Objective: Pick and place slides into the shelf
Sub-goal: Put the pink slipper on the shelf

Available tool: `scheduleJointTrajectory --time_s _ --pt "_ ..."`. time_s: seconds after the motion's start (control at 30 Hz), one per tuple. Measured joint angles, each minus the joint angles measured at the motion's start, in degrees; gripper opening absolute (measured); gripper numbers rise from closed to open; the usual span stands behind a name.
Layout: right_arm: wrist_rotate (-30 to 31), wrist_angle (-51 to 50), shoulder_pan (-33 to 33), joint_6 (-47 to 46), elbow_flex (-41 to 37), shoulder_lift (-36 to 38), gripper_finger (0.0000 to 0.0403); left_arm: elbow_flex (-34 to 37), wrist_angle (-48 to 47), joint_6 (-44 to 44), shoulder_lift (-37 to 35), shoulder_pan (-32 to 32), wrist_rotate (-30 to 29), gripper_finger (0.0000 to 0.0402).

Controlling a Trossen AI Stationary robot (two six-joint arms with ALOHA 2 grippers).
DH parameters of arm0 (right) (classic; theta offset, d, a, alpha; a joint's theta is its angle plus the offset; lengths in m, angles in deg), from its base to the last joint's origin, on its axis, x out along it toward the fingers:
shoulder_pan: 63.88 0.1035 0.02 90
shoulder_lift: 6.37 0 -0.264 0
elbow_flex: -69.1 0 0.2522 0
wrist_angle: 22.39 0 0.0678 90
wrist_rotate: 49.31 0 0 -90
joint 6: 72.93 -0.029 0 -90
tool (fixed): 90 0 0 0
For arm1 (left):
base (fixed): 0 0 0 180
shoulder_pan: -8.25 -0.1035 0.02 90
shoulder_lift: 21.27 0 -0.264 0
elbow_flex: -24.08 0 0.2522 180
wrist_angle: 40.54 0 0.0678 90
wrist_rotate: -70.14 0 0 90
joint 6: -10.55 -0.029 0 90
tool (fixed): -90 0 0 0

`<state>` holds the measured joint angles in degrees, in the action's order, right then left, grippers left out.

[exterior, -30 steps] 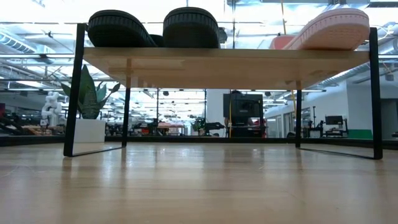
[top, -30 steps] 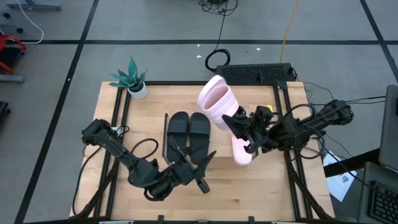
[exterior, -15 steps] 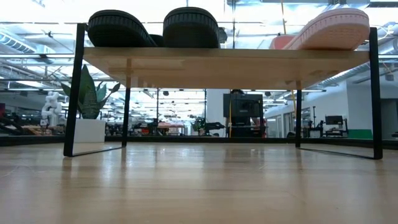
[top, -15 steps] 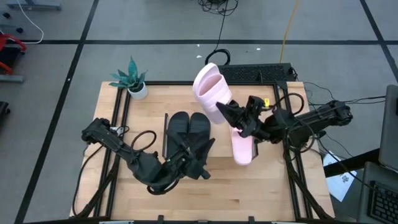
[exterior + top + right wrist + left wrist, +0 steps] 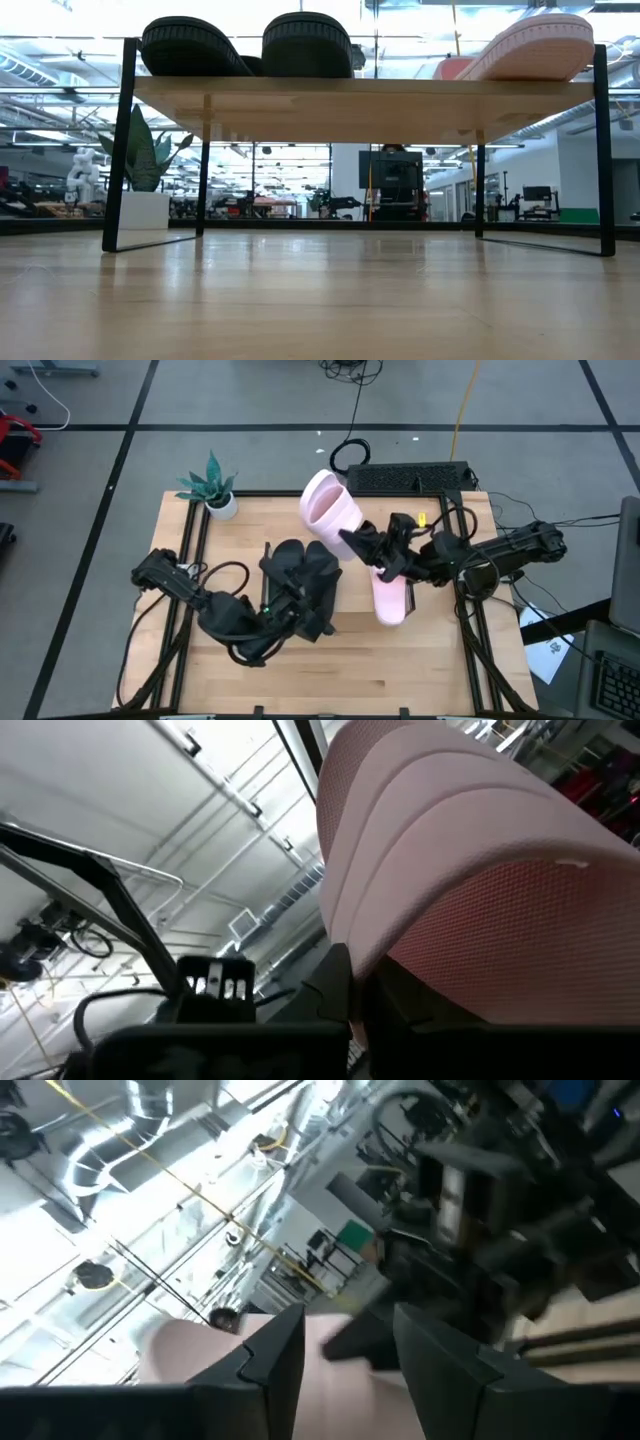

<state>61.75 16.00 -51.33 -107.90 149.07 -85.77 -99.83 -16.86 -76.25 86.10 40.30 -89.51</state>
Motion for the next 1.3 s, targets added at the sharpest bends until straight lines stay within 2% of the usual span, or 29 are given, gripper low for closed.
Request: scheduleJointTrajectory --time_s 0.43,0.57,0.87,1.13,1.2,1.3 --pt "-0.14 -1.61 1.30 3.23 0.00 0.04 0.0001 -6.19 -0.18 2.48 -0.11 -1.89 0.11 0.0161" --pt "-0.16 -1.73 2.88 6.06 0.00 0.04 0.0001 -6.74 -0.09 2.75 -0.18 -3.13 -4.22 0.0161" --pt "2.96 -5.98 4.59 11.24 0.00 0.06 0.0001 -11.92 -0.11 9.98 -0.16 -3.15 -5.99 0.0161" --pt "2.88 -8.91 2.08 12.23 0.00 0.07 0.0000 -19.21 -4.43 20.77 -0.18 0.46 -12.51 0.0161" --pt "2.82 -9.66 1.29 12.25 0.00 0.07 0.0000 -20.59 -6.67 24.33 -0.18 1.82 -12.25 0.0161" --pt "2.65 -11.62 0.21 12.15 0.00 0.08 0.0000 -22.00 -7.77 27.67 -0.18 3.54 -8.28 0.0161"
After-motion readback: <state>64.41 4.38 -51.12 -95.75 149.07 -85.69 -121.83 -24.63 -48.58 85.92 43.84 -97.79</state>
